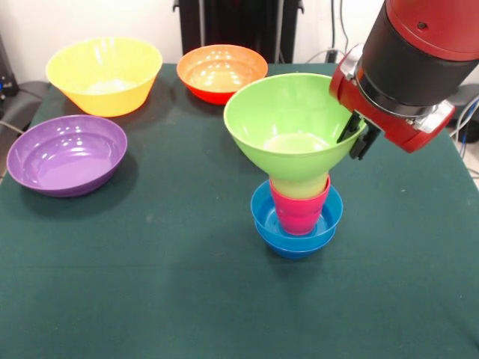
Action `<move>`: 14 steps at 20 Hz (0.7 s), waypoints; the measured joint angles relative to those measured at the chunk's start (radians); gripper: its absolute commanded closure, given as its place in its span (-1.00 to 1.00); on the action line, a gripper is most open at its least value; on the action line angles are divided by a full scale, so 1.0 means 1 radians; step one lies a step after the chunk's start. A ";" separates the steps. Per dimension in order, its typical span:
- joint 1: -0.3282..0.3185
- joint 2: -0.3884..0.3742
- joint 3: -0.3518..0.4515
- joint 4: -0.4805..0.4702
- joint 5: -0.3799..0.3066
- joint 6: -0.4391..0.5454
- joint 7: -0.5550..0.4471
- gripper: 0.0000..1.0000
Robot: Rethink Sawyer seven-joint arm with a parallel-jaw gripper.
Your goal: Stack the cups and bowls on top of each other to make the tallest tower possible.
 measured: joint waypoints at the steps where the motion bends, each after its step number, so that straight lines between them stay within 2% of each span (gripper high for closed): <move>1: 0.000 0.003 -0.003 -0.007 0.000 0.005 0.000 1.00; 14: 0.002 0.042 -0.022 -0.067 0.003 0.062 0.000 1.00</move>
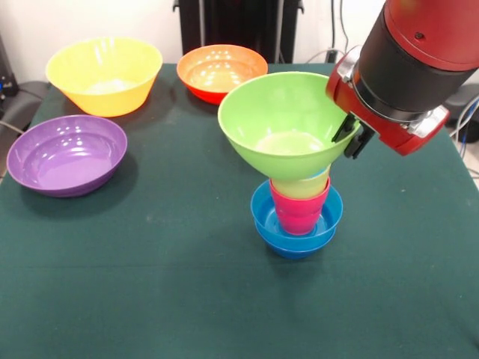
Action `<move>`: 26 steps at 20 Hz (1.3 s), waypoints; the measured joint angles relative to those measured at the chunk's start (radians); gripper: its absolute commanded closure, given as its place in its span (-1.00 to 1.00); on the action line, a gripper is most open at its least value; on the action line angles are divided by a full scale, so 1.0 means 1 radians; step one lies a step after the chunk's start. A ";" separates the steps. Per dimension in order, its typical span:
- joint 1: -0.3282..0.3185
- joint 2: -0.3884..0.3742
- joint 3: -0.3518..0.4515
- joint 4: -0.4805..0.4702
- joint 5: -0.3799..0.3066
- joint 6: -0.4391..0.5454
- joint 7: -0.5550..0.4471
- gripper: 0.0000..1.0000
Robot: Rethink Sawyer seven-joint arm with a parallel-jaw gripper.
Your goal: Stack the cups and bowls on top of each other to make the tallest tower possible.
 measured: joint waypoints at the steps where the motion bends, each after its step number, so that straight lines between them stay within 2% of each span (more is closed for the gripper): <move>1: 0.000 0.000 0.000 0.000 0.000 0.001 0.000 1.00; 26: 0.032 -0.006 -0.003 0.015 0.013 0.001 0.000 1.00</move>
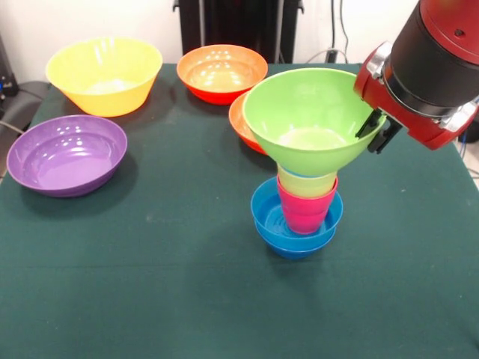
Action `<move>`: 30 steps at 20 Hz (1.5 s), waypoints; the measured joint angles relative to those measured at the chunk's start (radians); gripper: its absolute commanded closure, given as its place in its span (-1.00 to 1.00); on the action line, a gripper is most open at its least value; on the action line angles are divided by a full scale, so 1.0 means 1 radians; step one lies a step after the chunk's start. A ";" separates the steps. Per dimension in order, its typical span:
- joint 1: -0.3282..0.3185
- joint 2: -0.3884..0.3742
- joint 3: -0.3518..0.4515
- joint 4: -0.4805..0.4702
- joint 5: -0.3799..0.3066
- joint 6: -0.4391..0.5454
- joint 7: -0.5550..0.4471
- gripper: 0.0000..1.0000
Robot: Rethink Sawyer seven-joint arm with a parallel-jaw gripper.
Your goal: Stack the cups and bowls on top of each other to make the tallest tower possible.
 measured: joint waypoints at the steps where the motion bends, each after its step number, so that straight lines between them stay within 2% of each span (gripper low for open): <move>1: 0.000 0.000 0.000 0.000 0.000 0.000 0.000 1.00; 30: -0.001 -0.001 -0.008 0.008 0.000 0.000 0.000 1.00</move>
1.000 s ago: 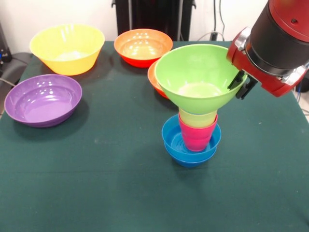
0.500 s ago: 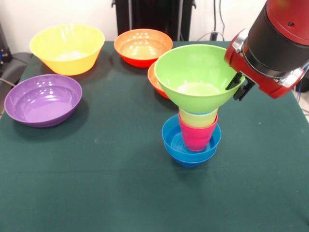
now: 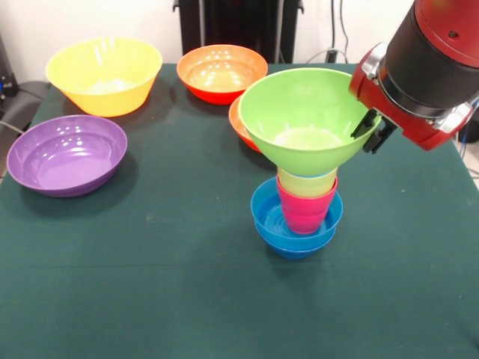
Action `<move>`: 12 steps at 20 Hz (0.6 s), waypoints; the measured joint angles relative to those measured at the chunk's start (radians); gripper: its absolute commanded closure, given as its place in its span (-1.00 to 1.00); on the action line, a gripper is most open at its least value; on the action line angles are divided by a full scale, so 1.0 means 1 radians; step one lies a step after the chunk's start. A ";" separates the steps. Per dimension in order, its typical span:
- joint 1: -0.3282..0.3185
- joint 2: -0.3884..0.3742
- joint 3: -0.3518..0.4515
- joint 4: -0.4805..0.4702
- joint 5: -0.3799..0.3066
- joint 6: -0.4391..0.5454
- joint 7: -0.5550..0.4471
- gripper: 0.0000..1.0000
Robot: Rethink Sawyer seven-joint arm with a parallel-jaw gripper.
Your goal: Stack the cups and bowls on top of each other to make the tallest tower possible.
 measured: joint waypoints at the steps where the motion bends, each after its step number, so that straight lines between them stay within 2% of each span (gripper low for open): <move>1: 0.001 -0.003 0.000 0.005 0.000 0.000 0.000 1.00; 2: 0.001 -0.007 0.000 0.012 0.000 0.000 0.000 1.00; 3: 0.003 -0.020 0.000 0.034 0.000 0.000 0.000 -1.00; 12: 0.004 -0.048 0.000 0.058 0.000 0.000 0.000 -1.00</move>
